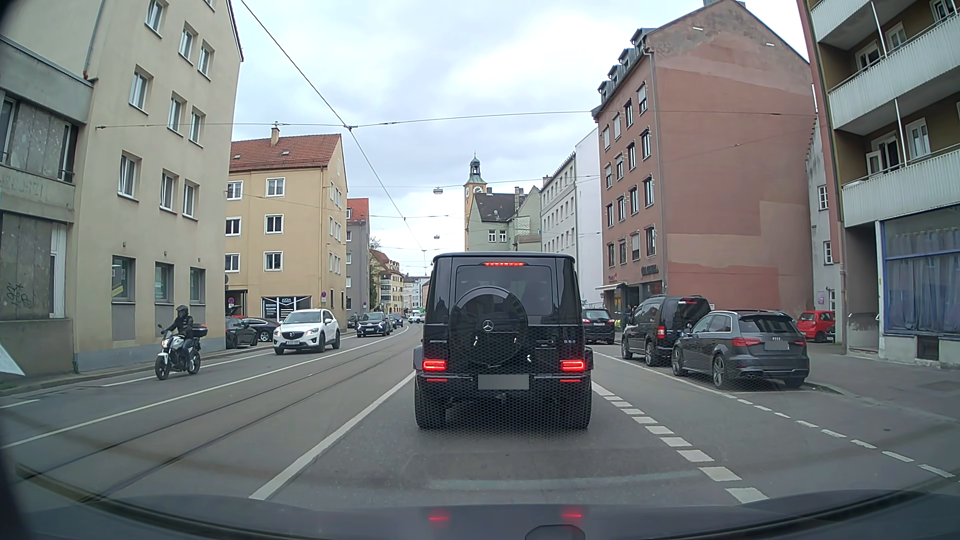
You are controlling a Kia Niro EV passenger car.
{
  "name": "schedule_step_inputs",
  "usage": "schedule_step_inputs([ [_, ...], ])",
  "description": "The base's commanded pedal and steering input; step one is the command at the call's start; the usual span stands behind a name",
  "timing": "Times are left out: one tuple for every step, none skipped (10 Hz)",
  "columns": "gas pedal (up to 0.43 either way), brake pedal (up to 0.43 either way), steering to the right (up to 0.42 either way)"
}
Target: Follow the waypoints while adhering to traffic rules and regulations
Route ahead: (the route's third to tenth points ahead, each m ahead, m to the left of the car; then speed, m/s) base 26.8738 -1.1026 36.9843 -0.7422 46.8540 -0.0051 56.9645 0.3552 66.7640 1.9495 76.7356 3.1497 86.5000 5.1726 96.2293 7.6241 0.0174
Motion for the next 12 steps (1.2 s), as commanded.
schedule_step_inputs([
  [0.000,0.207,-0.010],
  [0.000,0.207,-0.010],
  [0.000,0.207,-0.010],
  [0.000,0.207,-0.010],
  [0.000,0.207,-0.010],
  [0.000,0.207,-0.010],
  [0.000,0.207,-0.010],
  [0.000,0.207,-0.010],
  [0.000,0.207,-0.010],
  [0.000,0.207,-0.010],
  [0.000,0.207,-0.010],
  [0.000,0.207,-0.010],
])
